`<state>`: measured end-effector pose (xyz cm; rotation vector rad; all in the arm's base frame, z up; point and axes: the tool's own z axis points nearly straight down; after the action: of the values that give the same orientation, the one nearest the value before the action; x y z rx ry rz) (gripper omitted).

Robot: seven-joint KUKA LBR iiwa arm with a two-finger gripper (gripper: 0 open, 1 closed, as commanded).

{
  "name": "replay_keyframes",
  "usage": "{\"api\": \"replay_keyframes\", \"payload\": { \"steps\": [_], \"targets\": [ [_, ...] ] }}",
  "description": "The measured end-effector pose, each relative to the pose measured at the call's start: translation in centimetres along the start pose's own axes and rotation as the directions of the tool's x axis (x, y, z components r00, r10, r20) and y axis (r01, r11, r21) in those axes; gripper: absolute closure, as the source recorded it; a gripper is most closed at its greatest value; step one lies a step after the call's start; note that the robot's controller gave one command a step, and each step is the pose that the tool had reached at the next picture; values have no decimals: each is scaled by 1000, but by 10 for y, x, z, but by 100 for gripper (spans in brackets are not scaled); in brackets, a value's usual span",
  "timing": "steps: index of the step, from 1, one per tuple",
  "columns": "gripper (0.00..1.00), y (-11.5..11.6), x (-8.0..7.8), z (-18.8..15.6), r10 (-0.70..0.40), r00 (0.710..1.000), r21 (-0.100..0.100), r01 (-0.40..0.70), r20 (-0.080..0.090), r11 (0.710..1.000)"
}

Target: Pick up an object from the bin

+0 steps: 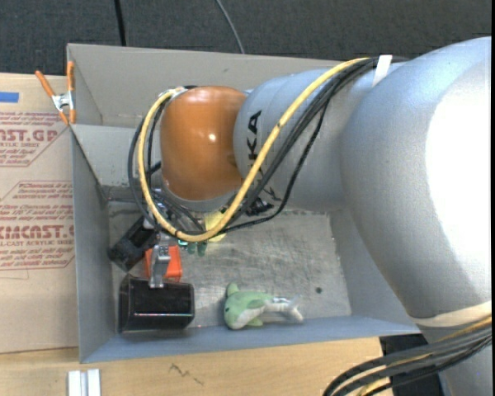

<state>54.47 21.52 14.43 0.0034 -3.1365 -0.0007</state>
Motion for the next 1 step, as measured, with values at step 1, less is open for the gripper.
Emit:
{"api": "replay_keyframes", "payload": {
  "steps": [1],
  "targets": [
    [0,-1,-2,-4,2,1000,-1,-1,6,1000]
  ]
}}
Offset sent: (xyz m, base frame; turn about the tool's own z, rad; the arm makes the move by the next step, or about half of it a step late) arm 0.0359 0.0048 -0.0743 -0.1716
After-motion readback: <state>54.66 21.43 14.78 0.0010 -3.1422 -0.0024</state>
